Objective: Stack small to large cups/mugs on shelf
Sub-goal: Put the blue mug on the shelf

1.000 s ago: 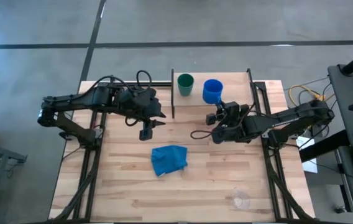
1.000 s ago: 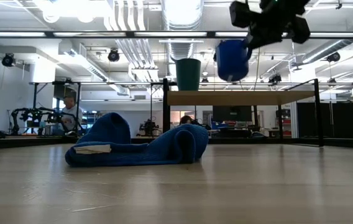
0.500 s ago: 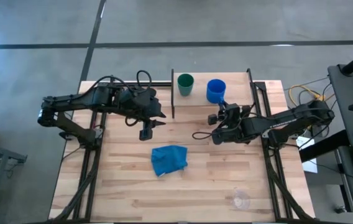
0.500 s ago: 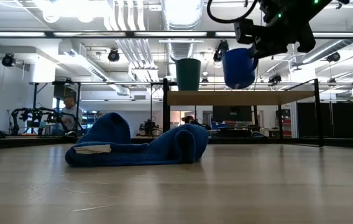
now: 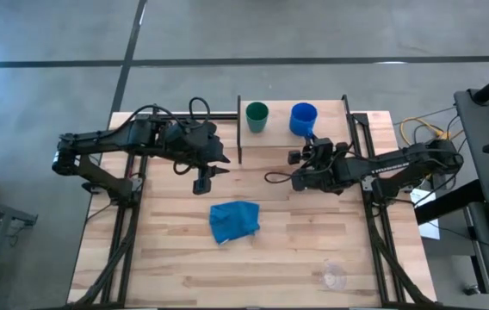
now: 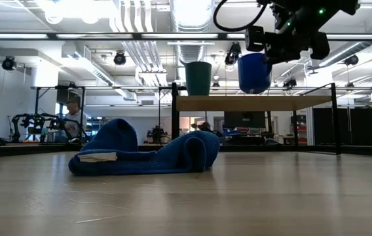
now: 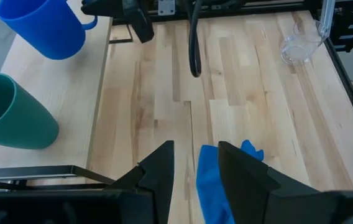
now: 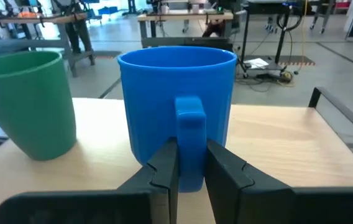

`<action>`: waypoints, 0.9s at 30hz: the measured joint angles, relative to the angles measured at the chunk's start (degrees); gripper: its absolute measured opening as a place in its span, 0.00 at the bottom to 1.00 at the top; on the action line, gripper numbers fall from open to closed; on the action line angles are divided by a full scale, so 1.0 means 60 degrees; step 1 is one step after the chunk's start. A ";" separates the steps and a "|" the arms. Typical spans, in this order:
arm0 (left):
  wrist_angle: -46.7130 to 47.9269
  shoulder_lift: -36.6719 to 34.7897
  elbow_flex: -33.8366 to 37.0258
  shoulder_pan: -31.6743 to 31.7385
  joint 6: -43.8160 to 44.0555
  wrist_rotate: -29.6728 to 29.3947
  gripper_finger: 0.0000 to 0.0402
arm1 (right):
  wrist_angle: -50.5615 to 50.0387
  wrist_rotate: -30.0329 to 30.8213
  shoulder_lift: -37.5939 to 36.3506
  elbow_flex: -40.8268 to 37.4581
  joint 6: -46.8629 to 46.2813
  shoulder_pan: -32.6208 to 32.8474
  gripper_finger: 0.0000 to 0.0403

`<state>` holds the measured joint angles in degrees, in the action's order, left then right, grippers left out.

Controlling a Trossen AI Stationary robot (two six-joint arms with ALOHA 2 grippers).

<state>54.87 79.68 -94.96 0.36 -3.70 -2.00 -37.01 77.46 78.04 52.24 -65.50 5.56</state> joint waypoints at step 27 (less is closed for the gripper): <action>-0.0071 0.0004 0.0319 -0.0003 -0.0019 0.0004 0.28 | 0.2041 -0.0480 0.0022 -0.0626 0.2104 -0.0564 0.13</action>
<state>54.45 79.70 -93.04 0.35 -3.81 -1.98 -24.76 74.59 78.17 48.49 -52.88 2.18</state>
